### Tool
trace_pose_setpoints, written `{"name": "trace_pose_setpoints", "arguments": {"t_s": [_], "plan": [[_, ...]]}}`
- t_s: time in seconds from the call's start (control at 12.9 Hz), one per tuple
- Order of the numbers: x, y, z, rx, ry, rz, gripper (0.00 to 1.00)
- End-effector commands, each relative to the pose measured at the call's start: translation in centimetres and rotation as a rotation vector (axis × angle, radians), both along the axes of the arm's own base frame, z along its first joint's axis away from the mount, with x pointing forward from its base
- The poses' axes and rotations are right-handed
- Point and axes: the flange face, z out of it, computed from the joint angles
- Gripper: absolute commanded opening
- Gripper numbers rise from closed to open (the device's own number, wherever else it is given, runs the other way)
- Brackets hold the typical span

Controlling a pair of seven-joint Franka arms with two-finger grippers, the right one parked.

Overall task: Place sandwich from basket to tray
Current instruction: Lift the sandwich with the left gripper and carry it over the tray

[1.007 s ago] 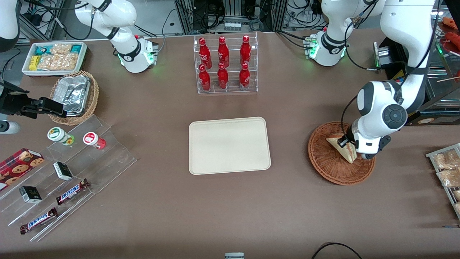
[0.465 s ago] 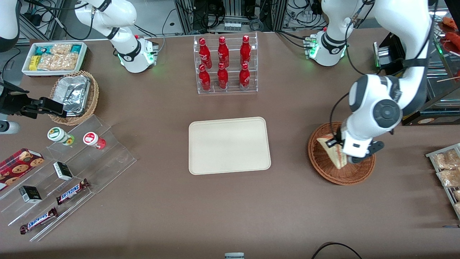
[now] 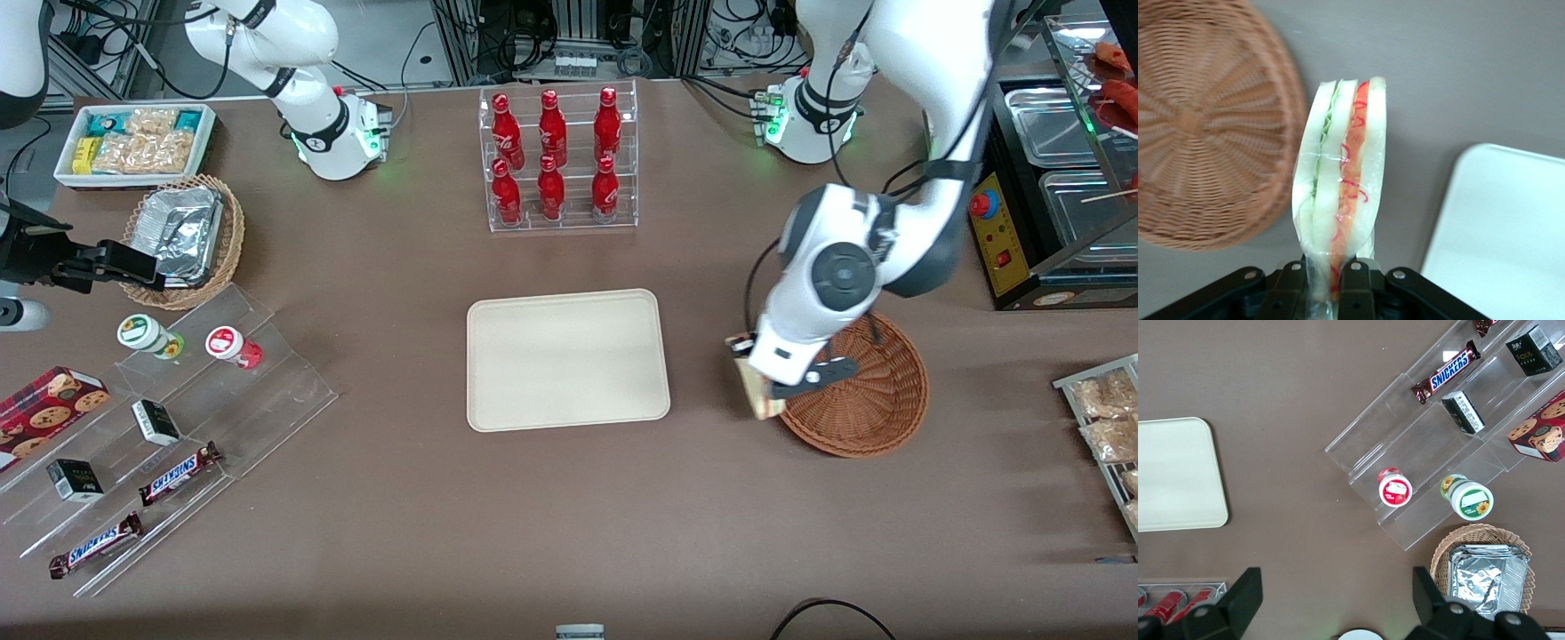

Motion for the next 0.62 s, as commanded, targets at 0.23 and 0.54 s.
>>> {"name": "trace_pose_setpoints", "arguments": {"t_s": [0.23, 0.54], "plan": [[0.2, -12.0, -2.8, -0.020, -0.011, -0.150, 0.00], [-1.8, -18.9, -4.9, -0.050, -0.005, -0.176, 0.00]]}}
